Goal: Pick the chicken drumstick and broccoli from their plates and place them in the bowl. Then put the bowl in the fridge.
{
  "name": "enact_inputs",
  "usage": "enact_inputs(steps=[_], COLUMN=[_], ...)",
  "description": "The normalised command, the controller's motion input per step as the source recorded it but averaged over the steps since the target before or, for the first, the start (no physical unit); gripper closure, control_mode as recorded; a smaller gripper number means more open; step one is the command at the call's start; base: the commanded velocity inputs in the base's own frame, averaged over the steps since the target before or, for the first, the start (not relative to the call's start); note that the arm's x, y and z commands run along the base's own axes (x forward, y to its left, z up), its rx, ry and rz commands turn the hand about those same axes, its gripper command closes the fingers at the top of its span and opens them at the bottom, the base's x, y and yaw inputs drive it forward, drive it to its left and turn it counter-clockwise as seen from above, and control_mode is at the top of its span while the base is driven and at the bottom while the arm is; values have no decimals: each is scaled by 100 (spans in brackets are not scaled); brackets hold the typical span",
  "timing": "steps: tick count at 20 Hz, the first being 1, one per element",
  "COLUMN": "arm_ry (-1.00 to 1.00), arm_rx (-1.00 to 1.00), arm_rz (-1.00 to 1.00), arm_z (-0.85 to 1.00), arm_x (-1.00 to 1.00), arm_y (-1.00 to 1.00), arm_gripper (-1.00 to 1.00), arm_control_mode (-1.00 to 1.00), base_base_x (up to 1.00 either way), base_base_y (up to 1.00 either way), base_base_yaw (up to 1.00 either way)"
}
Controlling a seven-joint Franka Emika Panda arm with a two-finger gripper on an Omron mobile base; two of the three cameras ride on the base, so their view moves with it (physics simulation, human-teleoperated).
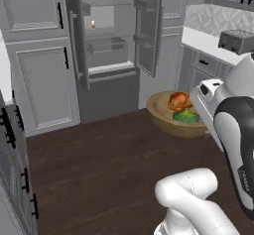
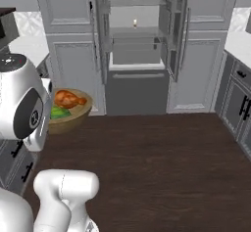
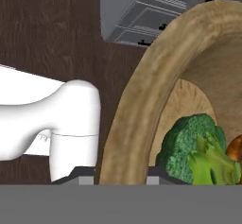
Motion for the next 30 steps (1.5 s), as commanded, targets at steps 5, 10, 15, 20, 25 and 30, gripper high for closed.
enact_inputs(steps=[5, 10, 15, 20, 25, 30], arm_ry=[0, 0, 0, 0, 0, 0], arm_rx=[0, 0, 0, 0, 0, 0], arm_rz=[0, 0, 0, 0, 0, 0], arm_z=[0, 0, 0, 0, 0, 0], arm_x=[0, 0, 0, 0, 0, 0], arm_y=[0, 0, 0, 0, 0, 0], arm_gripper=[100, 100, 100, 100, 100, 100], arm_control_mode=[100, 100, 100, 100, 100, 100], base_base_x=[100, 100, 100, 99, 100, 85], base_base_y=[-98, -48, 0, 3, 0, -7], base_base_yaw=[2, 1, 5, 1, 8, 17])
